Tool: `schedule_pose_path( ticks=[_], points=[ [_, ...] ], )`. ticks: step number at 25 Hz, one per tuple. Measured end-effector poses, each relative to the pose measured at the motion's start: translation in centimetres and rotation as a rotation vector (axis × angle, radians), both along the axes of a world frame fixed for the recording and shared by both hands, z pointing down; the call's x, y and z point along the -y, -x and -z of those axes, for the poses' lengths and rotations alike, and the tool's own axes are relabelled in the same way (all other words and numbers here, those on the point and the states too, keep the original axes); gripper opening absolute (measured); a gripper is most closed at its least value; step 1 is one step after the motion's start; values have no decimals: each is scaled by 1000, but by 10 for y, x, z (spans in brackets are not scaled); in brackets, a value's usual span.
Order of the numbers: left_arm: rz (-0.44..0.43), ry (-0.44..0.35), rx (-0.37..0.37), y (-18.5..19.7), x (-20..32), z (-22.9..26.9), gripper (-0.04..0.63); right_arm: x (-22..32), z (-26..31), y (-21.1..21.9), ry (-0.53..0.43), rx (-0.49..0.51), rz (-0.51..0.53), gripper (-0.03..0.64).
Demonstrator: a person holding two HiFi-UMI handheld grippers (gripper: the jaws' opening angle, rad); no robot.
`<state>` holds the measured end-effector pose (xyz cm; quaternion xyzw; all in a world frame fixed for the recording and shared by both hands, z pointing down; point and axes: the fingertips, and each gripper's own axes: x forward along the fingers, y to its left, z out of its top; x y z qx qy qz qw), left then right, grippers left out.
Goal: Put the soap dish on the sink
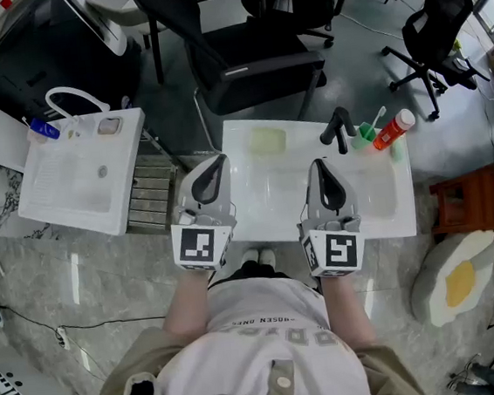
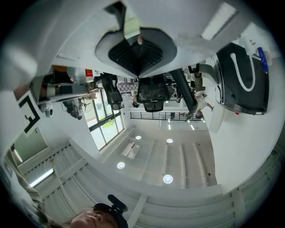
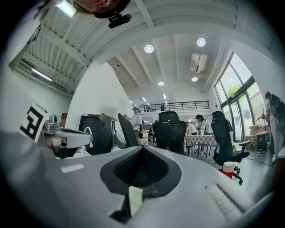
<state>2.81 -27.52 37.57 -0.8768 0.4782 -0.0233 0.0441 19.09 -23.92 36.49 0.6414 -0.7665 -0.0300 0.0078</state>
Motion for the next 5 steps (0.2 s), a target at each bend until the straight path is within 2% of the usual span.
schedule_pose_path(
  ticks=[2,5],
  points=[
    [14,23,-23,1,0,1,6,1,0,1,1,-5,2,0],
    [2,-1,11,0,2,1,8,3,0,4,-1,-19,11,0]
  ],
)
